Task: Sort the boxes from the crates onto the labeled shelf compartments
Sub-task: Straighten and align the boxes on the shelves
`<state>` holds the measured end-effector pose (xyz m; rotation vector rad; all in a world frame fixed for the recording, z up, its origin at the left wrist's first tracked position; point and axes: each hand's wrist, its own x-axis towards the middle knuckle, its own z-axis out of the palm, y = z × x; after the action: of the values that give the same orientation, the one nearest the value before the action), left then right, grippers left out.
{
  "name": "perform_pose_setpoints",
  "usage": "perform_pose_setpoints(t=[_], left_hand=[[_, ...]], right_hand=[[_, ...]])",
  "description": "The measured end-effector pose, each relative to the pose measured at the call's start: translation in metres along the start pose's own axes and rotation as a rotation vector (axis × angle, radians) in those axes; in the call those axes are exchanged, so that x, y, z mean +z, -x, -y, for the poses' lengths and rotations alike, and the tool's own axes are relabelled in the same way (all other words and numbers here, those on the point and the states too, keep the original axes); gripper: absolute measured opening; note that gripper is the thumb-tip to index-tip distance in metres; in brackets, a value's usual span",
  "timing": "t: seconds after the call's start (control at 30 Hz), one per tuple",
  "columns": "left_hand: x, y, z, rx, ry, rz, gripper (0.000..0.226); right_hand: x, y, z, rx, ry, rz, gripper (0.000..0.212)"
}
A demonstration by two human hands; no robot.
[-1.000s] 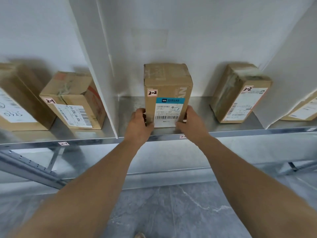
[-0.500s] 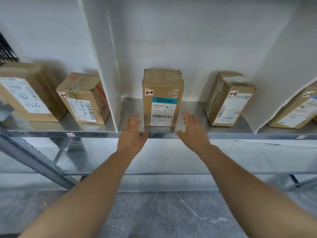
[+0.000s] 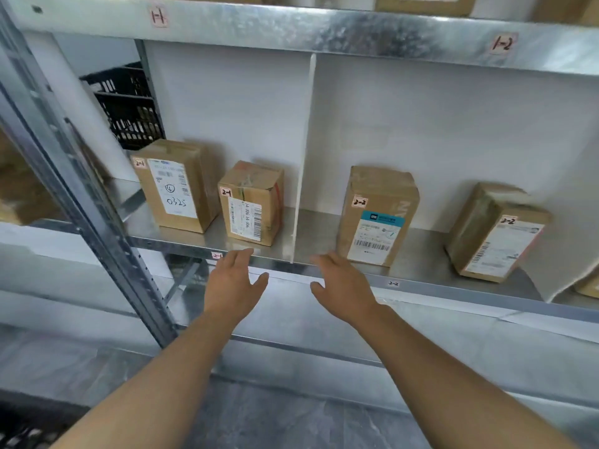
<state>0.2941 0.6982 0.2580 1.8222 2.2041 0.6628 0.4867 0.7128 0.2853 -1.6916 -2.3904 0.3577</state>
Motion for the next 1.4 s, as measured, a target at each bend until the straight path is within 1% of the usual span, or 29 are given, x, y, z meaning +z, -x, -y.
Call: perform_pose_setpoints(t=[0.07, 0.17, 0.23, 0.3, 0.43, 0.53, 0.57, 0.67, 0.7, 0.73, 0.87, 0.97, 1.1, 1.2, 1.3, 1.4], left_hand=[[-0.015, -0.012, 0.032, -0.032, 0.056, 0.008, 0.058], [-0.027, -0.027, 0.054, -0.054, 0.116, 0.018, 0.057], [-0.037, -0.042, 0.070, -0.065, 0.151, 0.039, 0.057], [-0.043, -0.059, 0.080, -0.057, 0.196, 0.078, 0.058], [-0.047, -0.093, 0.089, 0.001, 0.272, 0.133, 0.063], [-0.045, -0.117, 0.089, 0.032, 0.277, 0.172, 0.067], [-0.043, -0.124, 0.089, 0.043, 0.273, 0.190, 0.067], [-0.035, -0.143, 0.091, 0.071, 0.280, 0.232, 0.059], [-0.032, -0.148, 0.092, 0.077, 0.282, 0.247, 0.057], [-0.029, -0.153, 0.094, 0.082, 0.290, 0.258, 0.053], [-0.018, -0.158, 0.095, 0.070, 0.318, 0.308, 0.035], [-0.011, -0.152, 0.098, 0.061, 0.367, 0.269, 0.039], [-0.009, -0.148, 0.103, 0.047, 0.362, 0.217, 0.036], [-0.008, -0.150, 0.103, 0.041, 0.342, 0.212, 0.035], [-0.010, -0.150, 0.102, 0.041, 0.345, 0.229, 0.036], [-0.014, -0.145, 0.104, 0.058, 0.376, 0.241, 0.042]], right_hand=[[0.010, -0.020, 0.032, -0.024, -0.009, 0.011, 0.044], [0.016, -0.035, 0.062, -0.029, -0.035, 0.034, 0.050], [0.023, -0.052, 0.082, 0.001, -0.065, 0.025, 0.054], [0.027, -0.071, 0.097, 0.065, -0.140, -0.004, 0.058], [0.033, -0.100, 0.109, 0.263, -0.292, -0.068, 0.068], [0.041, -0.120, 0.110, 0.345, -0.374, -0.126, 0.073], [0.043, -0.126, 0.110, 0.377, -0.384, -0.151, 0.072], [0.047, -0.143, 0.108, 0.461, -0.419, -0.198, 0.050], [0.046, -0.146, 0.108, 0.476, -0.427, -0.208, 0.046], [0.047, -0.150, 0.107, 0.470, -0.433, -0.218, 0.045], [0.059, -0.156, 0.103, 0.485, -0.508, -0.195, 0.053], [0.067, -0.155, 0.101, 0.501, -0.539, -0.204, 0.051], [0.071, -0.151, 0.100, 0.461, -0.564, -0.217, 0.047], [0.072, -0.155, 0.097, 0.451, -0.559, -0.212, 0.044], [0.074, -0.156, 0.095, 0.448, -0.558, -0.187, 0.046], [0.078, -0.150, 0.095, 0.416, -0.541, -0.214, 0.047]])
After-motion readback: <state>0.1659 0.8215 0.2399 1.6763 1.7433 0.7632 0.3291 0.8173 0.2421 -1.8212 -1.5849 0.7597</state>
